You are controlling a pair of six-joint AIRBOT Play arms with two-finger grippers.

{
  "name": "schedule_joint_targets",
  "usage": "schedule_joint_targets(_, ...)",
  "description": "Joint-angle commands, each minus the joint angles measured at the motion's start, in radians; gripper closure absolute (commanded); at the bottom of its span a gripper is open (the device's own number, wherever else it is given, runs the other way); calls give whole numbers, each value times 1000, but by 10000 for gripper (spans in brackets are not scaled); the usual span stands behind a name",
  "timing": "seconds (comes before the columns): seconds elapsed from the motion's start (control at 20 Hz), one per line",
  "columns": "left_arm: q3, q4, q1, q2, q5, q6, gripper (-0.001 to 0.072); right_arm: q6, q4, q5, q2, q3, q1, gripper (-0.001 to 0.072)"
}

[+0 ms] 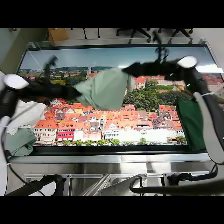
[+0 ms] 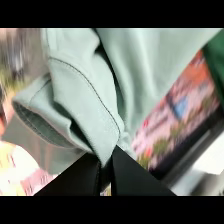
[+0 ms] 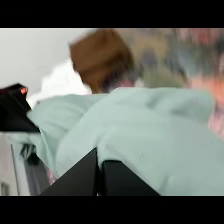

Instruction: Fold the shirts.

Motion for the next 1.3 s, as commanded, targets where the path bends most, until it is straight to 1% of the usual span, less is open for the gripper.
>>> schedule_joint_targets(0.0,391,-11,52,113,-27,-71,685,-40,2,-26,168,169,-44,684)
schedule_joint_targets(0.15,659,46,94,159,-29,-125,684,-71,-61,-161,327,199,-100,684)
schedule_joint_targets(0.25,701,82,140,206,-29,-144,684,-54,-167,-235,407,199,-121,683)
schedule_joint_targets(0.3,662,84,172,240,-28,-156,684,-24,-217,-252,433,199,-126,684)
schedule_joint_targets(0.4,530,78,209,300,-30,-157,684,13,-268,-229,447,198,-128,684)
schedule_joint_targets(0.5,380,66,207,339,-37,-153,684,50,-272,-142,424,195,-128,683)
schedule_joint_targets(0.6,254,67,163,346,-57,-147,684,101,-271,9,356,194,-126,684)
schedule_joint_targets(0.65,193,68,129,338,-68,-129,684,125,-266,79,316,188,-126,684)
schedule_joint_targets(0.75,81,91,57,299,-86,-116,684,152,-258,210,236,149,-126,683)
schedule_joint_targets(0.85,-33,138,-12,239,-87,-115,683,163,-259,300,163,53,-126,683)
schedule_joint_targets(0.9,-90,161,-44,204,-83,-113,683,162,-260,319,132,-12,-126,683)
schedule_joint_targets(1.0,-214,182,-106,116,-48,-73,684,138,-264,321,73,-166,-126,683)
schedule_joint_targets(1.1,-330,180,-150,27,50,-27,684,77,-266,286,8,-327,-126,683)
schedule_joint_targets(1.15,-377,181,-161,-19,103,-16,683,55,-280,238,-28,-396,-128,683)
schedule_joint_targets(1.25,-439,180,-167,-118,190,1,684,52,-344,136,-101,-464,-128,682)
